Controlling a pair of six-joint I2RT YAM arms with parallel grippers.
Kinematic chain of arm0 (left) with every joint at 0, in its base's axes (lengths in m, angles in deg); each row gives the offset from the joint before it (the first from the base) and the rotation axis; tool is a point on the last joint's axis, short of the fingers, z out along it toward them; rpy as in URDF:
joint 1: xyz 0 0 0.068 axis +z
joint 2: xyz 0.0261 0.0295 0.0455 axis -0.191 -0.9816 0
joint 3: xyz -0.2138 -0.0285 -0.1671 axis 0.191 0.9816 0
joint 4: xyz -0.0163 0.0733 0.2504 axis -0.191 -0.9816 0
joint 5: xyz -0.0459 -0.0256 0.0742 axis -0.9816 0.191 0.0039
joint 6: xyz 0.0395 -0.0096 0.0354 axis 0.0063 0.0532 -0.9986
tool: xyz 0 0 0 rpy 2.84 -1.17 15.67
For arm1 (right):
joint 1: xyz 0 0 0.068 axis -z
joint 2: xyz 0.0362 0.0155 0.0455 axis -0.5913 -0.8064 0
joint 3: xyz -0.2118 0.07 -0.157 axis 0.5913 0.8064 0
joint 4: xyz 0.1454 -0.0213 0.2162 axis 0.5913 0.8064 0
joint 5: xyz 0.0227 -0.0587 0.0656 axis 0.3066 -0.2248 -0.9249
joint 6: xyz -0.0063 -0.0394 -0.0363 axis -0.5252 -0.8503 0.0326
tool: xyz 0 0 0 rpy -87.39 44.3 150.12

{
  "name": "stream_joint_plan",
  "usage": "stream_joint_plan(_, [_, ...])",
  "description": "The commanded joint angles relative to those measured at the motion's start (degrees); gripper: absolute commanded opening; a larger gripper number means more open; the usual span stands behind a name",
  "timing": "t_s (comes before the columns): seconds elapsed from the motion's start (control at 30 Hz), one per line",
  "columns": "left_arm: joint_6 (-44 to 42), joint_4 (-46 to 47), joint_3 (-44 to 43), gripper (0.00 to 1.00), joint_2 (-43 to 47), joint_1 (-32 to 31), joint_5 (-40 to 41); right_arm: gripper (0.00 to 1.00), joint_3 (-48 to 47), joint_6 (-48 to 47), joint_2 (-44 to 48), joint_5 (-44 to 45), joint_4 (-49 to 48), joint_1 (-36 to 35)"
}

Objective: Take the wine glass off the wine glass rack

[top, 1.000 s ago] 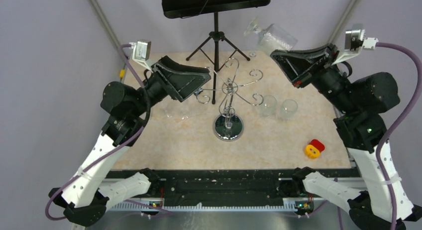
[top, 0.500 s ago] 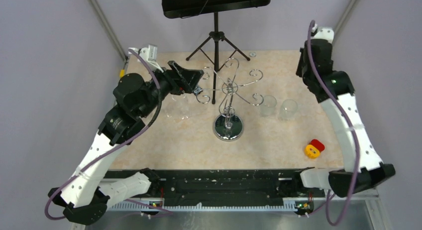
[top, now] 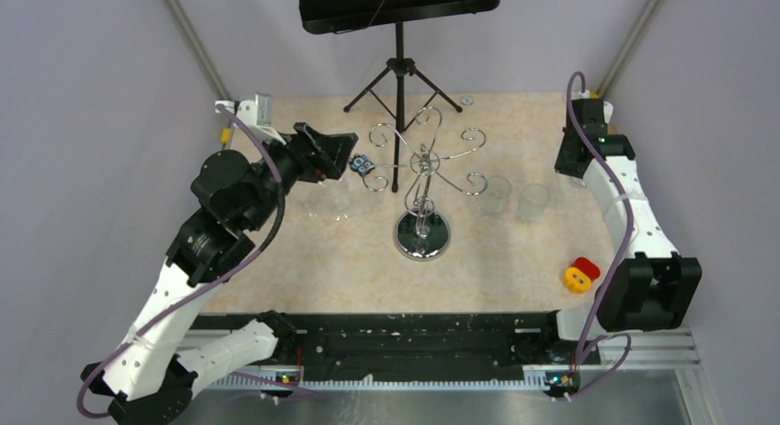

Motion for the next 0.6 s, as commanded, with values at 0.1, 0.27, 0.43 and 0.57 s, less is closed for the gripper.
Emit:
stream_joint_plan(0.1, [-1.9,-0.7,0.9,0.85,0.9,0.1,0.0,0.00,-0.1,0.8,-3.4,-5.0,-1.9,2.8])
stream_joint_plan(0.27, [-2.3,-0.9,0.8,0.86,0.7,0.1,-0.9,0.00,0.3,-0.5,-5.2,-3.7,0.3,2.8])
stream_joint_plan(0.43, [-2.3,-1.2,0.3,0.86,-0.1,0.0,-1.8,0.00,1.0,-1.4,-6.7,-6.6,1.7,2.8])
stream_joint_plan(0.57, [-1.9,-1.2,0.4,0.86,-0.4,0.0,-3.8,0.00,1.0,-0.6,-8.6,-7.0,3.9,2.9])
